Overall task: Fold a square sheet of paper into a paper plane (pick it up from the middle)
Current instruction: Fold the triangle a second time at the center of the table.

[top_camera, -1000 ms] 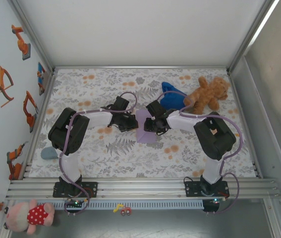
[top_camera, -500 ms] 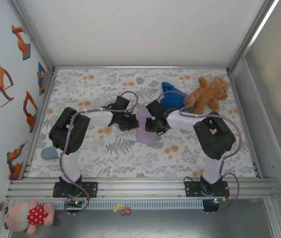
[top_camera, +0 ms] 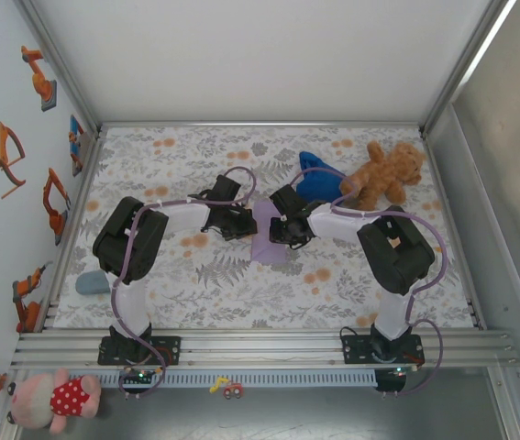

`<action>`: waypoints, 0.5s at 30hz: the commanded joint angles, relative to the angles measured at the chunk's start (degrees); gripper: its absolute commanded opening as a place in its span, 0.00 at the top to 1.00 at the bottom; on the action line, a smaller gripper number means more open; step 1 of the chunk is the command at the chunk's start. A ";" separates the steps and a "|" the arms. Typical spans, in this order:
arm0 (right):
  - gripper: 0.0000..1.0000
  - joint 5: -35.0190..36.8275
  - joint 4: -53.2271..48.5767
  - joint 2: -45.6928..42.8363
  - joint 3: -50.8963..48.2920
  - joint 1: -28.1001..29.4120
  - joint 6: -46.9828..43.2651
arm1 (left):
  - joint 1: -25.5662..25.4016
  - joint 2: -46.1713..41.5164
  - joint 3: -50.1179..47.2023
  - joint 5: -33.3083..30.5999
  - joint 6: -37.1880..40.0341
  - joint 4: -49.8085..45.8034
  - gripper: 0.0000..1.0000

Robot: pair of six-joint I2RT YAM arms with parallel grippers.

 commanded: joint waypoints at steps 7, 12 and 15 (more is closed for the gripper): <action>0.74 1.30 -4.47 4.21 -2.03 0.28 0.15 | 0.44 2.14 0.90 -1.31 1.19 -3.08 0.91; 0.69 0.32 -3.67 -0.38 -0.70 0.28 0.56 | 0.53 3.28 0.65 -1.64 1.19 -3.68 0.91; 0.66 0.85 -3.14 -4.76 0.16 0.28 1.05 | 0.57 3.68 0.34 -1.55 1.14 -4.03 0.91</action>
